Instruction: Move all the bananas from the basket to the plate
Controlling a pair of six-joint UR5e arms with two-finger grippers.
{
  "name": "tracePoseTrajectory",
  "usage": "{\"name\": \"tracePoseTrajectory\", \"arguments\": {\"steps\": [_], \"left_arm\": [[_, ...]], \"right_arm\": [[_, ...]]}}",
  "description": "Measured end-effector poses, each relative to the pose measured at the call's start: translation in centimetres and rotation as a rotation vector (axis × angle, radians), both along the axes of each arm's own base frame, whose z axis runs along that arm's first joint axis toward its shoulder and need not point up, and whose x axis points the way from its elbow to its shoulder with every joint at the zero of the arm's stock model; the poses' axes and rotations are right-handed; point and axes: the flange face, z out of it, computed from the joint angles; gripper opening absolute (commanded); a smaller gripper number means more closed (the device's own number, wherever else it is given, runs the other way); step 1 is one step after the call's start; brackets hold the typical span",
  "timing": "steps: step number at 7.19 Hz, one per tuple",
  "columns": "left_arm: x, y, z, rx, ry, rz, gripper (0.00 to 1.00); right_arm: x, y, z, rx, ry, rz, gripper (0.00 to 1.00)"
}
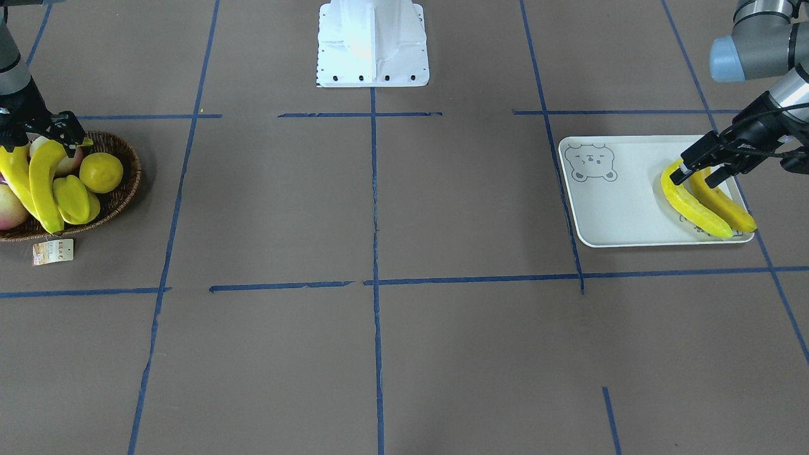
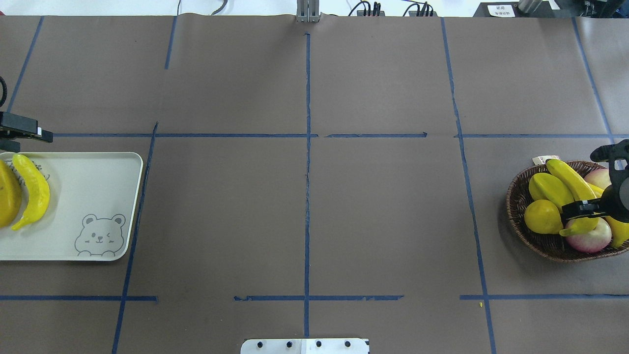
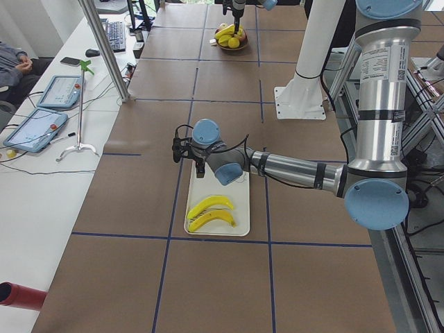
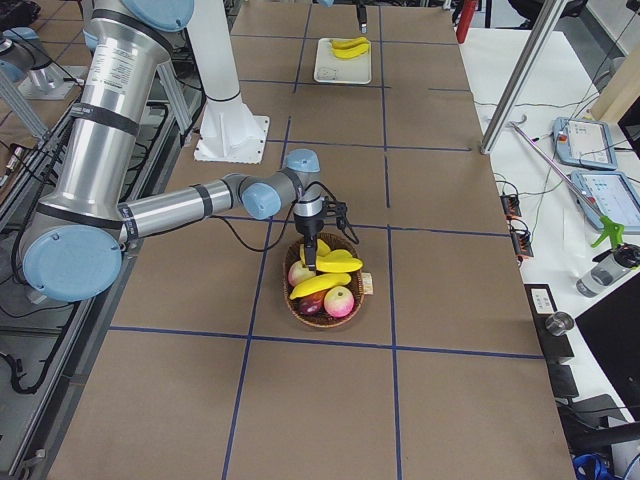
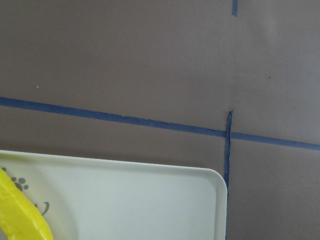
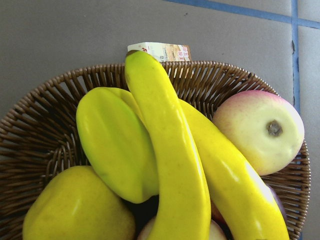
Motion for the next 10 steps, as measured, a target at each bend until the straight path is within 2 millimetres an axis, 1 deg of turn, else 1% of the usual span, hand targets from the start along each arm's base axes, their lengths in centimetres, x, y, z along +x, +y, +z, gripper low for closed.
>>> {"name": "tracePoseTrajectory", "arguments": {"steps": [1, 3, 4, 6, 7, 8, 10], "left_arm": [[0.02, 0.02, 0.06, 0.0, -0.001, 0.0, 1.0], [0.04, 0.03, 0.13, -0.001, -0.002, 0.001, 1.0], [0.04, 0.03, 0.16, -0.001, -0.002, 0.001, 1.0], [0.09, 0.04, 0.17, -0.001, -0.002, 0.002, 1.0], [0.1, 0.05, 0.12, 0.0, -0.002, 0.002, 1.0], [0.09, 0.06, 0.07, 0.0, -0.001, 0.002, 1.0], [0.1, 0.05, -0.06, 0.001, 0.001, 0.002, 1.0]], "right_arm": [[-0.48, 0.11, 0.55, 0.003, 0.017, -0.007, 0.86], [-1.05, 0.29, 0.98, 0.005, 0.029, -0.019, 0.56], [-1.19, 0.35, 1.03, 0.004, 0.031, -0.023, 0.38], [-1.25, 0.38, 1.08, 0.005, 0.031, -0.029, 0.09], [-1.23, 0.38, 1.05, 0.006, 0.03, -0.03, 0.04], [-1.17, 0.4, 0.92, 0.007, 0.027, -0.03, 0.02], [-0.7, 0.23, 0.4, 0.01, 0.016, -0.02, 0.0]]}}
